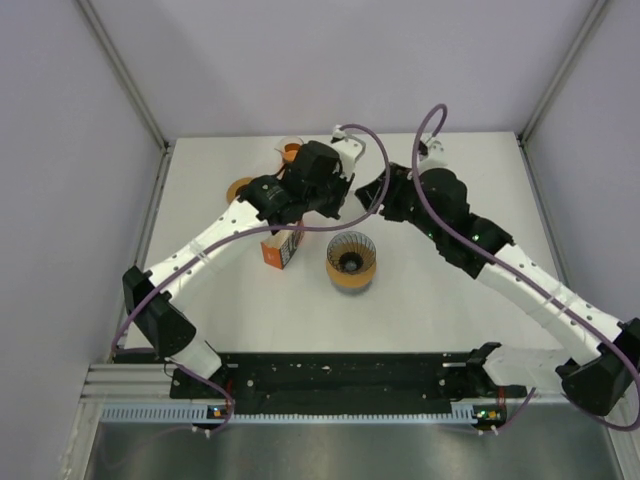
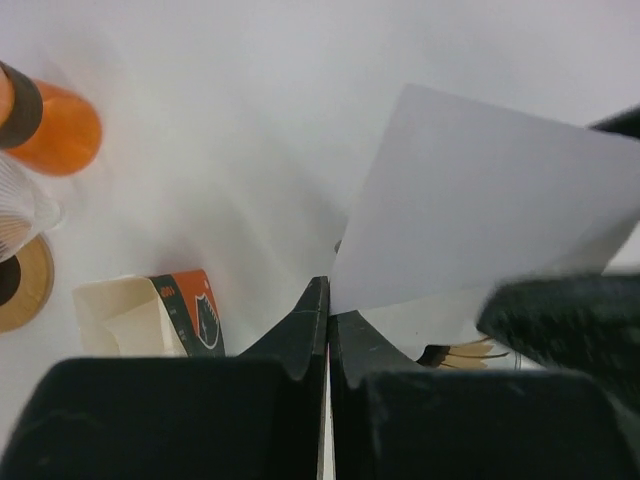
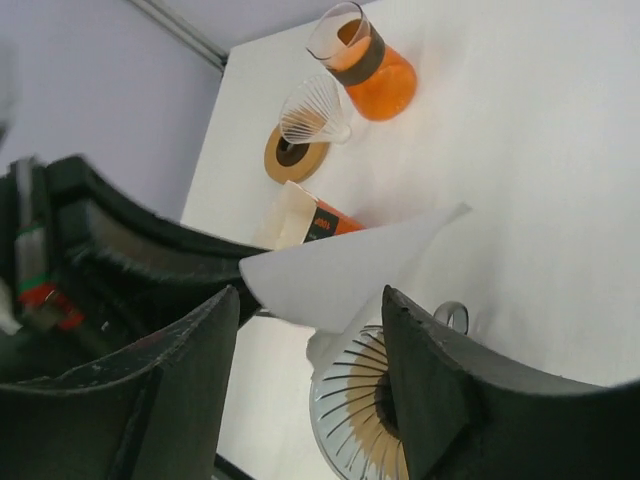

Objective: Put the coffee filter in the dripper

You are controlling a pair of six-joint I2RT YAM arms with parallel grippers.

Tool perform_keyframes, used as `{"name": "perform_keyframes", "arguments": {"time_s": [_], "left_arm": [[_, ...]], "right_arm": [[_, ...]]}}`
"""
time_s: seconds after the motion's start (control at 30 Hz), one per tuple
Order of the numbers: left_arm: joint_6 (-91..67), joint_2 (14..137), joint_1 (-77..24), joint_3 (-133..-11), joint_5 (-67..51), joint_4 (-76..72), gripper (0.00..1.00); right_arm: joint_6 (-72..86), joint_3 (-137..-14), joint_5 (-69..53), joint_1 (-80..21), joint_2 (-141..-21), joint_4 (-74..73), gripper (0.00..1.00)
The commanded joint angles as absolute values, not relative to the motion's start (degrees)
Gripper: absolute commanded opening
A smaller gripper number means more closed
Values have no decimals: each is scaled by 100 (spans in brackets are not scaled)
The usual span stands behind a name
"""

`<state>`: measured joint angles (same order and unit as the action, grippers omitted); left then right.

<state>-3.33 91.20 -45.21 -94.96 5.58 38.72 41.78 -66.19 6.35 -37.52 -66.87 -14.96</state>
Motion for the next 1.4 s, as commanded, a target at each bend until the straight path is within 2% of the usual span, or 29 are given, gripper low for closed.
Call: {"name": "perform_keyframes", "arguments": {"time_s": [0.0, 0.23, 0.47, 0.53, 0.63, 0.67, 0.83, 1.07, 1.1, 1.2, 1.23, 1.27, 1.37], "left_arm": [[-1230, 9123, -4307, -9668, 422, 3973, 0], [-1564, 9167, -4254, -9835, 290, 4113, 0], [-1731, 9149, -4166, -9826, -228, 4157, 0], [-1723, 9123, -4166, -9826, -220, 4157, 0], [-1679, 9071, -4079, -9800, -193, 4175, 0], [-1661, 9044, -4017, -9782, -193, 4166, 0], [-1635, 8895, -3551, -9589, -211, 4078, 0], [-1328, 8929, -3516, -9527, -588, 4078, 0], [-1292, 8938, -3516, -9545, -650, 4113, 6], [-1117, 8886, -3524, -9580, -685, 4236, 44], [-1029, 8842, -3516, -9589, -703, 4254, 53], [-967, 8781, -3524, -9598, -721, 4280, 59], [-765, 8692, -3516, -9781, -887, 4490, 71]], "right_arm": [[3078, -6987, 2361, -4674, -6565, -1336, 61], [3304, -6820, 2584, -4852, -6899, -1424, 61], [2884, -6890, 2830, -4852, -7250, -1196, 53], [2734, -6996, 2786, -4799, -7347, -1195, 41], [2724, -7084, 2742, -4633, -7427, -1405, 8], [2786, -7101, 2707, -4545, -7435, -1537, 0], [2761, -7145, 2408, -4157, -7357, -2082, 0], [2514, -7804, 1531, -4157, -7646, -2565, 0], [2522, -7909, 1390, -4157, -7699, -2671, 0], [2540, -8217, 1030, -4157, -7822, -3093, 0], [2549, -8331, 907, -4157, -7831, -3242, 0], [2575, -8428, 749, -4157, -7848, -3382, 0], [2628, -8805, 300, -4157, -7945, -3874, 0]]}}
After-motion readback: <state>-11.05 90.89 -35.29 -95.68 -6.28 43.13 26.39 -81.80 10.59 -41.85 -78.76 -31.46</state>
